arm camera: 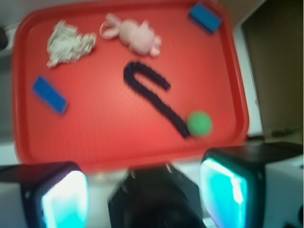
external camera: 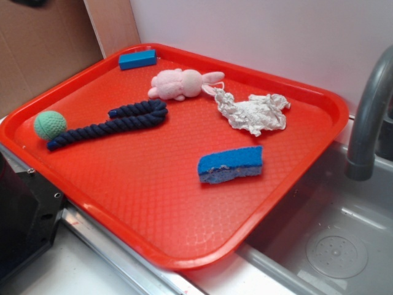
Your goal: Grab the blue sponge.
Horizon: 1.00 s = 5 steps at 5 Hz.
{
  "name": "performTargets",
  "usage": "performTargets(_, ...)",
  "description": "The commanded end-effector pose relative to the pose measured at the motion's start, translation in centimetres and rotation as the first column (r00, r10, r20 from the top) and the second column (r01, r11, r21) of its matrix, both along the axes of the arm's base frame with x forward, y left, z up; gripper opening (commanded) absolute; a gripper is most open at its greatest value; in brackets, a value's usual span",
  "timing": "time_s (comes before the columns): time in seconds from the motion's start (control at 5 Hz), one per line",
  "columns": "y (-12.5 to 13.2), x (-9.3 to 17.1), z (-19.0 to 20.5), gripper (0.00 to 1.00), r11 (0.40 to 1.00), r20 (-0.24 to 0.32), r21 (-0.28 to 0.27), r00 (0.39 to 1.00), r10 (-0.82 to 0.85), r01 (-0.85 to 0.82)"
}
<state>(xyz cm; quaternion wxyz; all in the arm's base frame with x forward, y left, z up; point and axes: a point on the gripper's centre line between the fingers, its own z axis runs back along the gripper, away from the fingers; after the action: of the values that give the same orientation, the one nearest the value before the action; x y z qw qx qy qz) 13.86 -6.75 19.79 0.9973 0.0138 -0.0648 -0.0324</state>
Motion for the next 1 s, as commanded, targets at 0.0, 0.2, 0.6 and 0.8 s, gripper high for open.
performTargets(0.0, -7.8, 3.7, -4.7, 1.0, 0.911, 0.171, 0.007, 0.897, -0.407, 0.412)
performTargets(0.2, -8.5, 4.4, -7.6, 1.0, 0.858, 0.188, -0.039, 0.847, -0.497, 0.512)
performTargets(0.6, -8.2, 4.4, -12.8, 1.0, 0.835, 0.055, -0.072, 0.838, -0.542, 0.545)
performTargets(0.8, -9.1, 5.1, -15.0, 1.0, 0.826, 0.079, -0.074, 0.829, -0.554, 0.559)
